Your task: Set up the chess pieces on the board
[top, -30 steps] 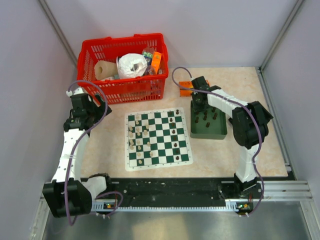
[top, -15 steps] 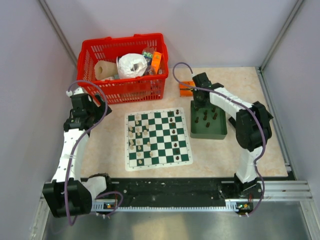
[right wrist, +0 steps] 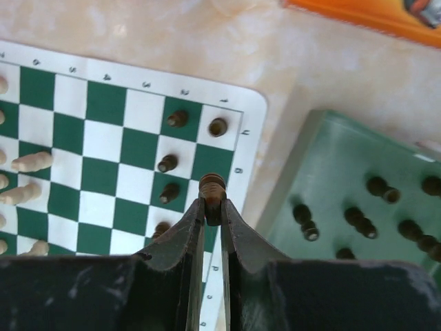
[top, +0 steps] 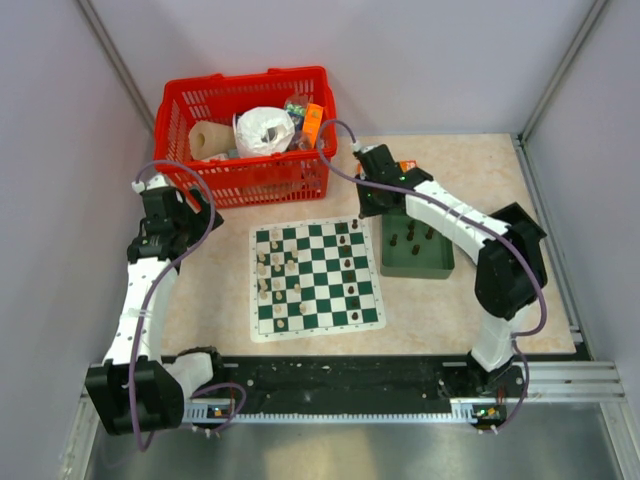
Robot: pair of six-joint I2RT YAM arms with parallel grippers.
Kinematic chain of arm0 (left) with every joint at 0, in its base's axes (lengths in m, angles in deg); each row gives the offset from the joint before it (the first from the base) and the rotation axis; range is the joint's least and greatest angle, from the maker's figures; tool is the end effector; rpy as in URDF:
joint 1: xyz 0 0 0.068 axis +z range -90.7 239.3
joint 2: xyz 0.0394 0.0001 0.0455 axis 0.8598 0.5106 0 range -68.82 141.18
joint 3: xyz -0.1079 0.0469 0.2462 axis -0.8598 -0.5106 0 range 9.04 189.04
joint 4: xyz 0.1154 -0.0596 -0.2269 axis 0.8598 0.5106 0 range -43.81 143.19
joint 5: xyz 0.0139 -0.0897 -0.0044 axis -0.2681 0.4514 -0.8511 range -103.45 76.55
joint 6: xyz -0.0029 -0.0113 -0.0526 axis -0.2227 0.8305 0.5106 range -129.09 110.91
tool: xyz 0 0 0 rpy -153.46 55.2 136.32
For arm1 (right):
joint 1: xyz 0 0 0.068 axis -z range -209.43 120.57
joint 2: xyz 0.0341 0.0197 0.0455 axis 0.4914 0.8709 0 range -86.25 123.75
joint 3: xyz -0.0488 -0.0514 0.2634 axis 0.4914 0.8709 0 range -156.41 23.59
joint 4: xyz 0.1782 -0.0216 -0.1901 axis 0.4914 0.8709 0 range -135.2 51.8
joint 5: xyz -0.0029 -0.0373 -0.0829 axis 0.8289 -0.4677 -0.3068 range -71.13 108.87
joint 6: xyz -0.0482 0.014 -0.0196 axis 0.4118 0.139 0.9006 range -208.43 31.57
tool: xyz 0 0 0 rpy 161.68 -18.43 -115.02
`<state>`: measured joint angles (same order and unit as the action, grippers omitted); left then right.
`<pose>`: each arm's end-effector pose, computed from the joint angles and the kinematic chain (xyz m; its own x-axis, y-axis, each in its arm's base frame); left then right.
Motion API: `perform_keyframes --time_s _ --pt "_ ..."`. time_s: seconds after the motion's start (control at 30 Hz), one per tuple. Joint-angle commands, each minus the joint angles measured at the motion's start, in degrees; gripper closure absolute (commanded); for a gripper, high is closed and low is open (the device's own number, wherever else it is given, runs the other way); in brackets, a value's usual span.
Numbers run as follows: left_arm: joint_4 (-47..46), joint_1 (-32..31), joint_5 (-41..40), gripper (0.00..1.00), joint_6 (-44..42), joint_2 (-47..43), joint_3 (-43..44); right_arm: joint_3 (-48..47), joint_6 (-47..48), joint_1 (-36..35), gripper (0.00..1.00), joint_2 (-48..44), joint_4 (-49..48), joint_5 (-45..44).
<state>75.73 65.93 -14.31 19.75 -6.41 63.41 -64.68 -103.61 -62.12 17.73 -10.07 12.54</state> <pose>0.2339 0.0278 0.3058 -0.4692 -0.5401 -0.6987 -0.4037 0.8348 -0.3742 0.3429 0.2154 0.2762 -0.7551 -0.1752 -0.6317 -0.2905 0.9533 0.0828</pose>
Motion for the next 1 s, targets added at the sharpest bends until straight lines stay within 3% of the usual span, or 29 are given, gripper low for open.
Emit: perform_keyframes --time_s 0.0,0.97 --pt "-2.4 0.0 0.3 0.01 0.2 -0.5 0.2 0.3 -3.1 -1.1 0.88 2.0 -2.0 1.1" --pt "-2.4 0.0 0.3 0.01 0.2 -0.3 0.0 -0.1 -2.8 -3.1 0.87 10.5 -3.8 1.9"
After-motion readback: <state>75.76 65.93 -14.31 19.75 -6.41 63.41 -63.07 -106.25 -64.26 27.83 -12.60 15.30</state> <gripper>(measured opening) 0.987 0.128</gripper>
